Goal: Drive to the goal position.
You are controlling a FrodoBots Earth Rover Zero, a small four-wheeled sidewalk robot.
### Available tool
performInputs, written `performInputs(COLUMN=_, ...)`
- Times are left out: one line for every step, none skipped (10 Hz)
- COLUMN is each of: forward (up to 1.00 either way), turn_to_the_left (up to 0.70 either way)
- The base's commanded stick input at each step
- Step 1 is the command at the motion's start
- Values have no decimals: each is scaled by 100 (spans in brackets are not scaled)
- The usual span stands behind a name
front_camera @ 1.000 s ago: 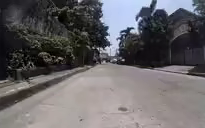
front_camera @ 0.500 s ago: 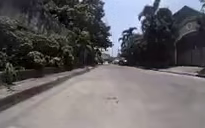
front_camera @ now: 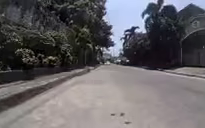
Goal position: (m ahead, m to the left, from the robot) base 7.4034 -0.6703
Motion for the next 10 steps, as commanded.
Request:
performInputs(forward=100, turn_to_the_left=0)
performInputs(forward=100, turn_to_the_left=0)
performInputs(forward=100, turn_to_the_left=0)
performInputs(forward=100, turn_to_the_left=0)
performInputs(forward=100, turn_to_the_left=0)
performInputs(forward=100, turn_to_the_left=0)
performInputs(forward=100, turn_to_the_left=0)
performInputs(forward=100, turn_to_the_left=0)
performInputs(forward=100, turn_to_the_left=0)
performInputs(forward=100, turn_to_the_left=0)
